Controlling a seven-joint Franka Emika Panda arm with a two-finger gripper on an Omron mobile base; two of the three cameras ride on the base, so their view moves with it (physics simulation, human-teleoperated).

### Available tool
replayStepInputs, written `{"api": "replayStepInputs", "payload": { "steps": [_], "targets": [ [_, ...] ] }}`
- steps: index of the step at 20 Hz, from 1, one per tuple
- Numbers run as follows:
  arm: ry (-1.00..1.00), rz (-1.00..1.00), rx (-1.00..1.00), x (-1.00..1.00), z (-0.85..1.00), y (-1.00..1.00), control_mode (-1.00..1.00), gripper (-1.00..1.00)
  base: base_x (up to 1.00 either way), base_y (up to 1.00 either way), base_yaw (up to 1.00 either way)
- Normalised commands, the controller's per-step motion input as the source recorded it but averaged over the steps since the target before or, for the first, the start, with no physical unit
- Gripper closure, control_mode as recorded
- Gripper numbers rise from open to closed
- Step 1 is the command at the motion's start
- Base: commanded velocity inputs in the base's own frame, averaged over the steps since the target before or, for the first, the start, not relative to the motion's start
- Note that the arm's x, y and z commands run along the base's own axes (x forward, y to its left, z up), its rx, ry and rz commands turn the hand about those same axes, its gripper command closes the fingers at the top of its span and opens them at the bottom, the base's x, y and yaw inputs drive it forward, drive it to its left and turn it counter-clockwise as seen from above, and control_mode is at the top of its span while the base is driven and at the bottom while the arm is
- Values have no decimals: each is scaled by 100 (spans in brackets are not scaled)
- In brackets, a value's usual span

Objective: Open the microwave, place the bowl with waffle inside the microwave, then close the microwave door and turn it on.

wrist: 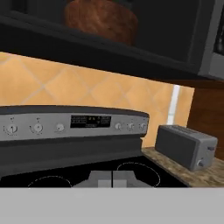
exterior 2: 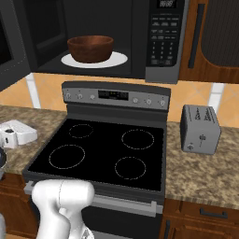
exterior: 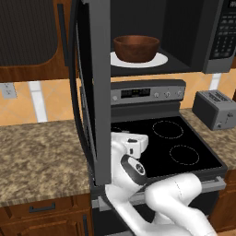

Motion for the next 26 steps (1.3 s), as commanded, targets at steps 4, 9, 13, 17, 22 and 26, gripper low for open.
{"api": "replayStepInputs", "payload": {
  "steps": [4, 9, 13, 17, 22, 26],
  "targets": [
    [-42, 1, 0, -39, 0, 59, -100, 100, 0, 0, 0],
    [-51, 2, 2, -42, 0, 53, -100, 100, 0, 0, 0],
    [-49, 0, 2, -69, 27, 62, -100, 100, 0, 0, 0],
    [-46, 0, 0, -71, 37, 80, -100, 100, 0, 0, 0],
    [-46, 0, 0, -58, 45, 75, -100, 100, 0, 0, 0],
    [-43, 0, 1, -28, 36, 65, -100, 100, 0, 0, 0]
  ]
}}
